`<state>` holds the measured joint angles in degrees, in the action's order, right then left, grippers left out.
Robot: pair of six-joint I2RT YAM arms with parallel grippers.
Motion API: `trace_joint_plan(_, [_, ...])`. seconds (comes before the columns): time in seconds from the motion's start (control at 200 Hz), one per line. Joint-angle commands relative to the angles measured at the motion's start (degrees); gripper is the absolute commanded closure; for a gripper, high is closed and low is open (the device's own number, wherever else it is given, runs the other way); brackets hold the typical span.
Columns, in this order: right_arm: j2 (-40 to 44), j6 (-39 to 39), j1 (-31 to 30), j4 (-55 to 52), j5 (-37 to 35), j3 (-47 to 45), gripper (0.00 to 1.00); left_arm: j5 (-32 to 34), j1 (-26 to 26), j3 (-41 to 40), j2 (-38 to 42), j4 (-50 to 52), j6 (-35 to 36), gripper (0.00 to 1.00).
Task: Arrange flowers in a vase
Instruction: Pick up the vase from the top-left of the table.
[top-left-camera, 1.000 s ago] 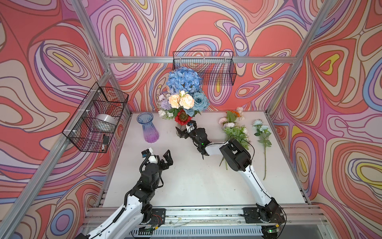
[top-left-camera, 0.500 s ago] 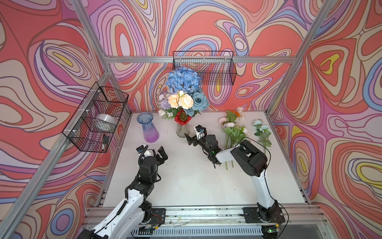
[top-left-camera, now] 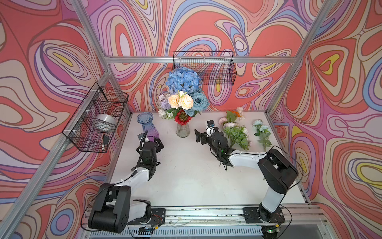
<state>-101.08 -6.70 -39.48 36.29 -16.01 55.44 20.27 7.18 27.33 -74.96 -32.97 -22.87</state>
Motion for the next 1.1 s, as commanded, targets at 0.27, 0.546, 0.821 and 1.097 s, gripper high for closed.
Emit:
trace_joint_plan(0.27, [3.04,0.71,-0.15,-10.46,-4.58,-1.04,0.02,-4.79,-4.18,13.25,-10.51,-7.34,9.09,0.0])
trace_joint_plan(0.546, [4.25,0.82,-0.15,-8.42,-4.72,-1.19,0.02,-7.97,-7.22,19.85,-17.53,-5.38,8.97,0.0])
trace_joint_plan(0.821, [6.14,1.12,-0.15,-8.24,-4.64,-1.93,0.02,-13.07,-9.1,27.19,-26.35,-3.78,10.84,0.0])
trace_joint_plan(1.097, [7.26,2.12,-0.15,-8.45,-4.97,-2.27,0.02,-12.98,-9.56,30.93,-30.41,-5.04,12.33,0.06])
